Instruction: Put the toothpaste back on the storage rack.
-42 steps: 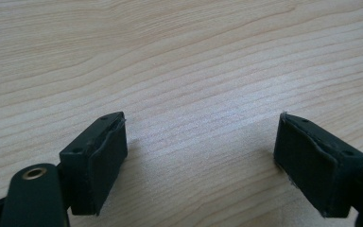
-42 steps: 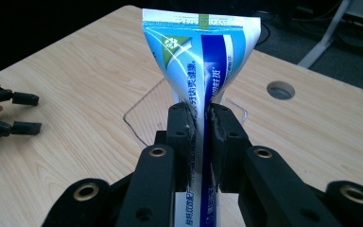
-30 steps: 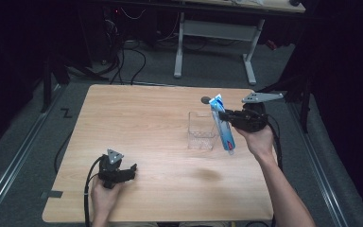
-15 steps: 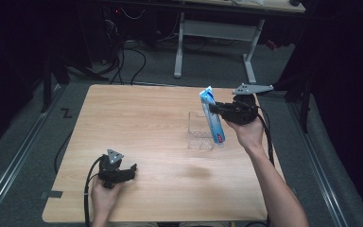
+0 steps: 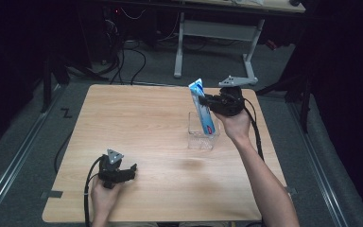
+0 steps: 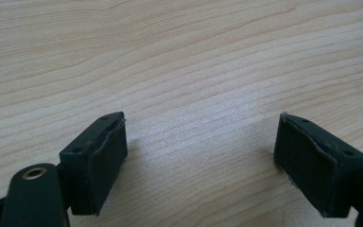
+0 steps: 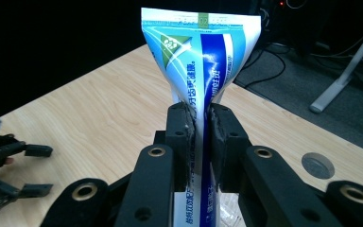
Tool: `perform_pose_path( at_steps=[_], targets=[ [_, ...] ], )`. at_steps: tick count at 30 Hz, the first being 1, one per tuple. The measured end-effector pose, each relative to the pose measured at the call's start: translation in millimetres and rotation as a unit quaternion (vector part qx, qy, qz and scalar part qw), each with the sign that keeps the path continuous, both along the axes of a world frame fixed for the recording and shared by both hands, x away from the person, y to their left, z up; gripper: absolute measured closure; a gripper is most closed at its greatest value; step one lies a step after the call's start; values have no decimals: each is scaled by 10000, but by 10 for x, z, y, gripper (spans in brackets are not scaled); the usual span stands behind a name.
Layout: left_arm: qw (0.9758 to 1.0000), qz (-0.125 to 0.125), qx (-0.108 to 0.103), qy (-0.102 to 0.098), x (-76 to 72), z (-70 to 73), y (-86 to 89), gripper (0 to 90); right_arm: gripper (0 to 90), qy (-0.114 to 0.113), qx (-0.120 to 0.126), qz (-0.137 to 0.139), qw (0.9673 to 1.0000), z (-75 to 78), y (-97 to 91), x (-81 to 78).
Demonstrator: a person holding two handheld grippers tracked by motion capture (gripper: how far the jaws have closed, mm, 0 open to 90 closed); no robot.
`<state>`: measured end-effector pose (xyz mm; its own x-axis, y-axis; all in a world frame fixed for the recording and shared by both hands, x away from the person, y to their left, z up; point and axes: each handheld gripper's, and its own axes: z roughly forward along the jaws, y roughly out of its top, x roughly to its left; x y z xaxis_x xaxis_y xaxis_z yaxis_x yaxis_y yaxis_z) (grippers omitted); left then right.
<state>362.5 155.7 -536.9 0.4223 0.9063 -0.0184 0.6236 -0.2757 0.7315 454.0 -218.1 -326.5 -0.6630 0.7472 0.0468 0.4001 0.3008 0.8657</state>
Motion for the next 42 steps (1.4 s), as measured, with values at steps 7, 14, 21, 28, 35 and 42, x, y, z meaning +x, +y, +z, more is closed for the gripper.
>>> perform_pose_path(
  at_steps=[7,14,21,28,35,42],
  targets=[
    [10000,-3,7,2,0,0,1,184,790,-12,-165,-159,9997,-117,15,118],
    [10000,-2,8,2,0,0,1,184,788,-80,-238,-237,9994,-168,44,173],
    [10000,2,8,-8,-1,-1,0,184,787,0,-297,-346,9990,-280,0,233],
    [10000,3,7,-8,-1,-1,0,184,788,80,-355,-417,9985,-378,-61,246],
    [10000,-1,13,-6,-1,0,1,184,791,150,-434,-405,9981,-449,-70,238],
    [10000,2,9,-7,-1,-1,0,184,795,214,-506,-383,9978,-520,-82,220]
  ],
)
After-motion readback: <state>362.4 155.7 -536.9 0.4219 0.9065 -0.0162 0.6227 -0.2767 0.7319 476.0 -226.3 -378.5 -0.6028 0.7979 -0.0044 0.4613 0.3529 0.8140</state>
